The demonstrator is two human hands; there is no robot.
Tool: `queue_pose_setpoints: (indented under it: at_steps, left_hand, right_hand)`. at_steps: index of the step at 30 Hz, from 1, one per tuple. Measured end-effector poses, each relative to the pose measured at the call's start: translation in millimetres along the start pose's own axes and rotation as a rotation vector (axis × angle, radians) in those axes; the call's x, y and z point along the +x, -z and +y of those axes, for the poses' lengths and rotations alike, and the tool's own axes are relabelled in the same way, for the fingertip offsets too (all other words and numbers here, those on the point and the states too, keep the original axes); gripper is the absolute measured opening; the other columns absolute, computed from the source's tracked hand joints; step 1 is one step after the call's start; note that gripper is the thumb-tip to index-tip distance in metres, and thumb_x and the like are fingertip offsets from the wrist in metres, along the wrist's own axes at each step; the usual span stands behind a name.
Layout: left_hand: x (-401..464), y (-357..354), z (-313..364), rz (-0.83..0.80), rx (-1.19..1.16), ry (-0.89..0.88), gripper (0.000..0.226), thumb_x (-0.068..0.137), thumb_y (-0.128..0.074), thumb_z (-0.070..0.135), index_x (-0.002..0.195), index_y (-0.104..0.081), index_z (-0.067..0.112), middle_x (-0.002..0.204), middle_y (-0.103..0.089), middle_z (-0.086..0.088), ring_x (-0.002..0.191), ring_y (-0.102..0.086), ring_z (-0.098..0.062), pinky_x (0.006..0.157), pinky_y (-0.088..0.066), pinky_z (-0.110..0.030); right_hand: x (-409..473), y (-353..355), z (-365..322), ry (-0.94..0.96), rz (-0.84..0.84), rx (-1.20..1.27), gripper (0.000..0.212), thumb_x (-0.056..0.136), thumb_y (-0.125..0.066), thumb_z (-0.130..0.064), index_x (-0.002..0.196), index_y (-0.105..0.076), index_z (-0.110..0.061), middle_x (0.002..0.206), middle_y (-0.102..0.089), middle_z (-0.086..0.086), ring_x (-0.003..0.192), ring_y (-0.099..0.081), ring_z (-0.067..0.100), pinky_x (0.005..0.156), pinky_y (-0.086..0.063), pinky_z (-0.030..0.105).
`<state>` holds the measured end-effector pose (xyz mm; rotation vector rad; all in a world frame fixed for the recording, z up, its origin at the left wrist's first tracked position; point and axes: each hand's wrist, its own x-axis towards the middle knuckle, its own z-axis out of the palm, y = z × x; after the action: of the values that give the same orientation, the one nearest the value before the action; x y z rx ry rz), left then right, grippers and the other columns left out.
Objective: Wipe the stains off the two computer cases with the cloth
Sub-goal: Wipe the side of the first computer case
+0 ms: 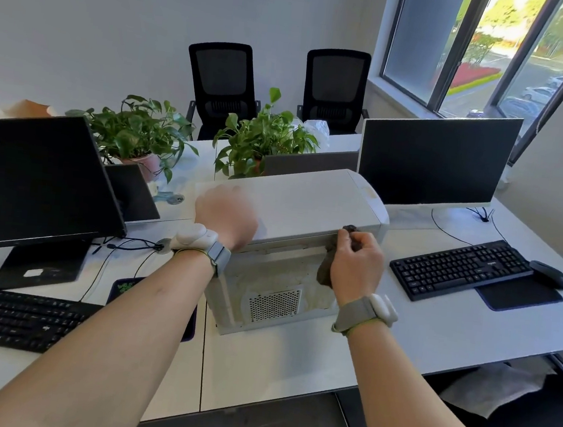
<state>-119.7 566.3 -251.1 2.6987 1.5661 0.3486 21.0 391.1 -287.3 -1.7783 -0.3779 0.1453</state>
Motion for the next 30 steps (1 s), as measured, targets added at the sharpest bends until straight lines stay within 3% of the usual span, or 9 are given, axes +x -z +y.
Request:
queue_pose_setpoints:
  at_steps: [3,7,9,14,19,26,30]
  left_hand:
    - [-2,1,1,0.003,-0.002,0.003,0.035,0.098,-0.037,0.027,0.125,-0.051,0.011,0.133,-0.052,-0.018,0.124,-0.046,-0.037,0.104,-0.034,-0.047]
    - [-2,3,0,-0.011,-0.004,0.0,0.035,0.098,-0.037,0.028,0.126,-0.05,0.011,0.134,-0.051,-0.019,0.124,-0.046,-0.037,0.104,-0.034,-0.047]
    - [-1,3,0,-0.019,-0.003,-0.006,0.035,0.098,-0.035,0.028,0.126,-0.049,0.011,0.135,-0.051,-0.019,0.125,-0.046,-0.037,0.105,-0.033,-0.047]
    - [-1,2,1,-0.023,-0.005,-0.012,0.036,0.099,-0.034,0.029,0.127,-0.048,0.011,0.136,-0.05,-0.019,0.125,-0.045,-0.037,0.105,-0.033,-0.048]
    - [-2,1,0,0.002,0.027,-0.015,0.034,0.098,-0.035,0.029,0.123,-0.05,0.011,0.131,-0.053,-0.02,0.121,-0.048,-0.037,0.102,-0.035,-0.047]
    - [1,2,-4,-0.055,0.033,-0.051,0.031,0.099,-0.034,0.029,0.121,-0.048,0.012,0.131,-0.051,-0.02,0.123,-0.045,-0.038,0.104,-0.035,-0.049]
    - [2,5,-5,-0.092,0.019,-0.067,0.031,0.099,-0.033,0.028,0.122,-0.047,0.013,0.134,-0.048,-0.02,0.125,-0.043,-0.039,0.106,-0.033,-0.05]
  right_hand:
    - [0,14,8,-0.046,-0.117,0.043,0.014,0.086,-0.066,-0.02,0.094,-0.077,-0.025,0.076,-0.072,-0.008,0.078,-0.069,0.018,0.072,-0.061,0.039]
    - [19,20,5,-0.182,0.162,0.176,0.016,0.086,-0.064,-0.021,0.095,-0.077,-0.026,0.08,-0.073,-0.002,0.077,-0.07,0.023,0.073,-0.062,0.047]
    - [18,12,-2,-0.216,0.198,0.212,0.017,0.088,-0.066,-0.019,0.1,-0.078,-0.022,0.08,-0.072,-0.004,0.075,-0.069,0.019,0.075,-0.062,0.045]
    - [-5,8,7,-0.178,-0.123,0.207,0.016,0.085,-0.072,-0.015,0.097,-0.08,-0.021,0.078,-0.075,-0.002,0.077,-0.072,0.02,0.076,-0.063,0.04]
    - [23,26,9,-0.274,0.176,0.303,0.013,0.086,-0.069,-0.024,0.085,-0.076,-0.034,0.085,-0.076,-0.003,0.083,-0.073,0.022,0.078,-0.063,0.042]
    - [2,4,8,-0.293,-0.04,0.315,0.022,0.084,-0.076,-0.017,0.105,-0.08,-0.019,0.093,-0.076,0.0,0.089,-0.073,0.021,0.083,-0.063,0.043]
    - [21,25,12,-0.351,0.145,0.429,0.011,0.089,-0.072,-0.02,0.092,-0.079,-0.028,0.088,-0.078,0.002,0.086,-0.075,0.025,0.077,-0.064,0.041]
